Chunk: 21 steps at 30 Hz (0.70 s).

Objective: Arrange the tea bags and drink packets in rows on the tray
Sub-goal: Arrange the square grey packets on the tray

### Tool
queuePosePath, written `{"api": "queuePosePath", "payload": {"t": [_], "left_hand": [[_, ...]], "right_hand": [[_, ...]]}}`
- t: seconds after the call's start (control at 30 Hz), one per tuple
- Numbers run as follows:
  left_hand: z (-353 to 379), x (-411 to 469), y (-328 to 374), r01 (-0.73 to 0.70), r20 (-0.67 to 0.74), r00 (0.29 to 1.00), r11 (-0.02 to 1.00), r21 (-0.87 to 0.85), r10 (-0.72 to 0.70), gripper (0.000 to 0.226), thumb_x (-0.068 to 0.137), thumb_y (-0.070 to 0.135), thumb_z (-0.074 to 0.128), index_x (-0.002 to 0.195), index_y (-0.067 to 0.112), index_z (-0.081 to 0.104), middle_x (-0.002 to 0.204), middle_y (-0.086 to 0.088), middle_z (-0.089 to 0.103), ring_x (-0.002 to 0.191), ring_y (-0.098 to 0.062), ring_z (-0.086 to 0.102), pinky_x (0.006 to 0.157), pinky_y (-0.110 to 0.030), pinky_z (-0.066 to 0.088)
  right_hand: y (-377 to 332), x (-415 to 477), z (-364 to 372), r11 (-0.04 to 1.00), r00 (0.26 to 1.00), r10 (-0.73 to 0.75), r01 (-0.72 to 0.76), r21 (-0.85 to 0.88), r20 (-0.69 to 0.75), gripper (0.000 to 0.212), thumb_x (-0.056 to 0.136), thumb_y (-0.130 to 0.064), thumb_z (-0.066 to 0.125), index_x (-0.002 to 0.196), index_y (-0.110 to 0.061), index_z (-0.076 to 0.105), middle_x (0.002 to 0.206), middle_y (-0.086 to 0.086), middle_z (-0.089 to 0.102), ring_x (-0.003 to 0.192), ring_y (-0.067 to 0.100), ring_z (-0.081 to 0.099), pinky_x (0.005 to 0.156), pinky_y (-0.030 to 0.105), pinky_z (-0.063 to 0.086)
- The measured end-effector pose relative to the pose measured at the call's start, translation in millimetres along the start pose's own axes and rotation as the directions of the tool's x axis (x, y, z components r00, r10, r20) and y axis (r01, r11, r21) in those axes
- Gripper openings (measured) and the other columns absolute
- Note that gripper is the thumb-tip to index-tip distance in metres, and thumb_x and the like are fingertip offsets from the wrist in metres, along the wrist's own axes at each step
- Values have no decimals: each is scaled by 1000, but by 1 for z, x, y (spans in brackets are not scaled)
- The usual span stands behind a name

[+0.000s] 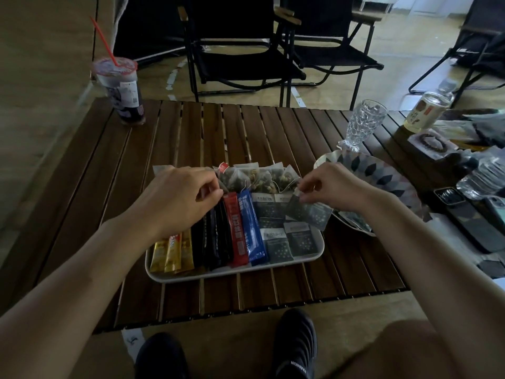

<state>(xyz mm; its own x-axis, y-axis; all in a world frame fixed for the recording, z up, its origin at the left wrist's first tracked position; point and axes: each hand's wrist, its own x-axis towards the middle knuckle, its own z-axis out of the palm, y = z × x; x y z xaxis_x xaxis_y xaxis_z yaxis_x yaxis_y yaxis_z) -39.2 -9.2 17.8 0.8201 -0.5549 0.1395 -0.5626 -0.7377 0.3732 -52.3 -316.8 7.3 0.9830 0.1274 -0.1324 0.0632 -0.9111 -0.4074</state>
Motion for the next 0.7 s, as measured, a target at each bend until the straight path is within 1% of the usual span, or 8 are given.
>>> {"api": "queuePosePath", "payload": {"t": [0.1, 0.17, 0.33, 0.4, 0.5, 0.57, 0.63, 0.7], "left_hand": [[0, 1, -1, 1, 7, 1000, 1000, -5, -1, 18, 91, 48, 48, 92, 34, 59, 82, 22, 53, 77, 3, 54, 86, -34, 45], [0, 2, -1, -1, 5, 1000, 1000, -1, 1, 19, 92, 47, 48, 93, 32, 60, 84, 20, 55, 80, 0, 55, 88, -36, 46], [0, 3, 1, -17, 20, 1000, 1000, -4, 17, 23, 91, 47, 48, 97, 28, 61, 88, 19, 55, 83, -2, 57, 89, -36, 48], [0, 3, 2, -16, 19, 1000, 1000, 3, 16, 21, 92, 45, 50, 99, 28, 62, 89, 18, 55, 83, -2, 56, 88, -34, 46], [2, 3, 1, -18, 14, 1000, 1000, 25, 17, 20, 93, 45, 51, 99, 29, 61, 90, 18, 55, 83, -2, 55, 87, -32, 43], [3, 3, 2, -17, 6, 1000, 999, 31, 17, 19, 93, 45, 51, 97, 30, 61, 87, 19, 54, 81, -1, 53, 84, -31, 40], [3, 2, 3, -16, -1, 1000, 999, 31, 16, 18, 93, 45, 52, 96, 30, 61, 88, 18, 55, 81, -2, 53, 83, -30, 38], [3, 2, 4, -13, -3, 1000, 1000, 28, 13, 17, 93, 44, 52, 96, 30, 61, 89, 17, 57, 82, -2, 55, 83, -30, 39]], "right_hand": [[-6, 5, 4, 996, 1000, -24, 25, -83, 10, 17, 83, -21, 77, 100, -21, 77, 77, -21, 56, 71, -7, 51, 58, 8, 33], [-9, 9, 9, 993, 999, -42, 42, -114, 1, 17, 85, -19, 74, 102, -21, 77, 79, -19, 54, 71, -6, 51, 59, 9, 34], [-12, 15, 16, 984, 993, -59, 42, -174, -98, 27, 78, -17, 81, 103, -18, 73, 96, -1, 64, 85, 11, 59, 75, 29, 52], [-11, 14, 13, 992, 990, -69, 54, -116, -122, 19, 78, -16, 81, 96, -18, 74, 94, -2, 69, 82, 6, 60, 74, 23, 51], [-13, 9, 14, 994, 996, -73, 68, -80, -59, 11, 83, -16, 76, 94, -20, 75, 96, -7, 71, 83, -1, 61, 72, 11, 45], [-12, 8, 18, 992, 997, -75, 73, -105, -11, 14, 85, -14, 74, 98, -19, 76, 100, -6, 71, 88, 1, 62, 74, 10, 45], [-11, 7, 16, 992, 998, -60, 58, -110, -17, 15, 85, -13, 73, 98, -19, 78, 102, -6, 72, 88, 2, 63, 77, 11, 45], [-11, 5, 10, 996, 996, -62, 58, -74, -58, 14, 85, -13, 73, 97, -19, 78, 98, -6, 72, 85, -3, 62, 70, 6, 42]]}}
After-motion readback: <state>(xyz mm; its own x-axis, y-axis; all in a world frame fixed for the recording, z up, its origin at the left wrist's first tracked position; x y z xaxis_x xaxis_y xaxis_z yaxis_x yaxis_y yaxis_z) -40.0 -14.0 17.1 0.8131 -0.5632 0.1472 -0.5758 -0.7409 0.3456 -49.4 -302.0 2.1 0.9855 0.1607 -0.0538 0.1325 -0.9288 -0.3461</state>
